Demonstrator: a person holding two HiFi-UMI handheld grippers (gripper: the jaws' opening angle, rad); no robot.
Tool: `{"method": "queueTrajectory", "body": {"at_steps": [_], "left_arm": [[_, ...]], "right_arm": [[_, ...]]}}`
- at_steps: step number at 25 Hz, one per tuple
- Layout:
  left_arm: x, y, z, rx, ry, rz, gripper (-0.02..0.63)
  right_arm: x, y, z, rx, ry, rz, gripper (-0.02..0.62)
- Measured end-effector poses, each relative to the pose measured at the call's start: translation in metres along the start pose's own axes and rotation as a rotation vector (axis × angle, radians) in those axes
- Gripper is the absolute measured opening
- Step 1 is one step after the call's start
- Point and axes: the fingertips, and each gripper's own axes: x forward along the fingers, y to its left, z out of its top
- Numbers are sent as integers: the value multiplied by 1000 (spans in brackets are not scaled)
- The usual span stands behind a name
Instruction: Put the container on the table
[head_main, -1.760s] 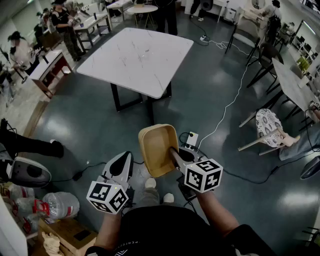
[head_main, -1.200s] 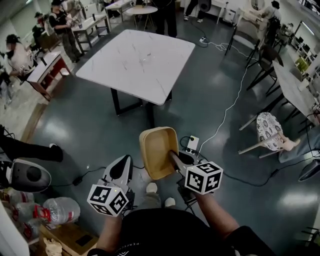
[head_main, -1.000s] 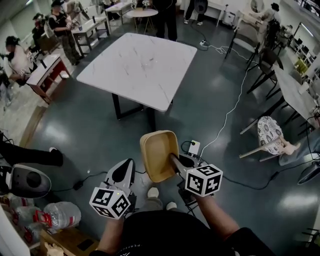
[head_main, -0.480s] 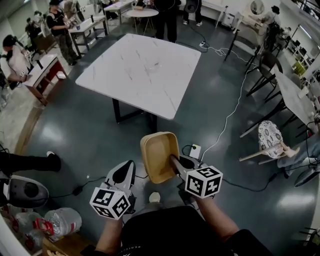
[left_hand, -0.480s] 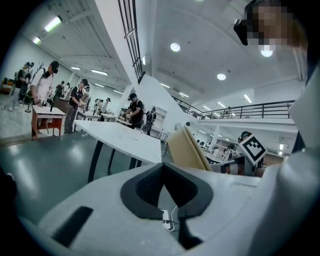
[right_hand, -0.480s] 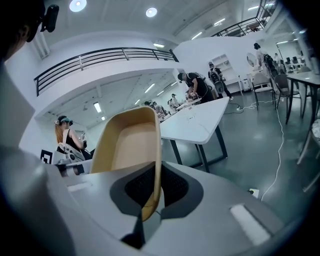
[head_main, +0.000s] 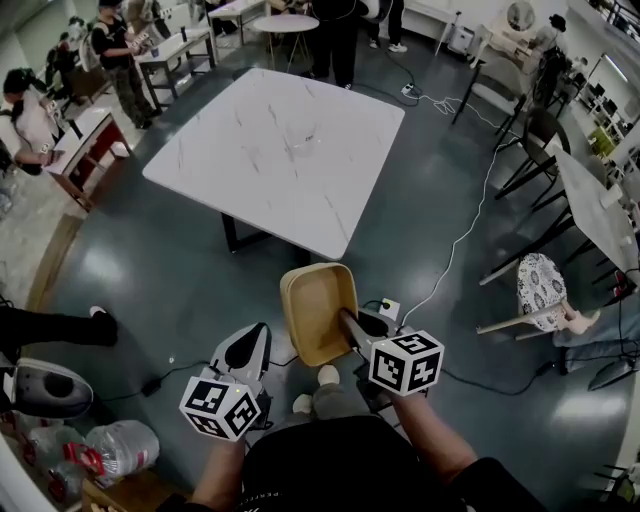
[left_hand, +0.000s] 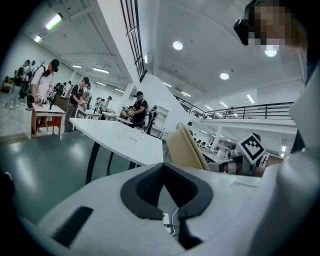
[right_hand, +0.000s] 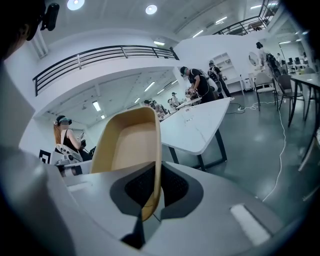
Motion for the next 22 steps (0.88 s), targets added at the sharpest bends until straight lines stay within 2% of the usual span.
{"method": "queueTrajectory", "body": {"at_steps": [8,22], "left_arm": [[53,-9,23,23,-7,28,-14],[106,-19,32,42,1,67,-14]], "right_arm": [[12,-40,44,-22,-1,36,13],[29,-93,74,-32,26,56,13]]}}
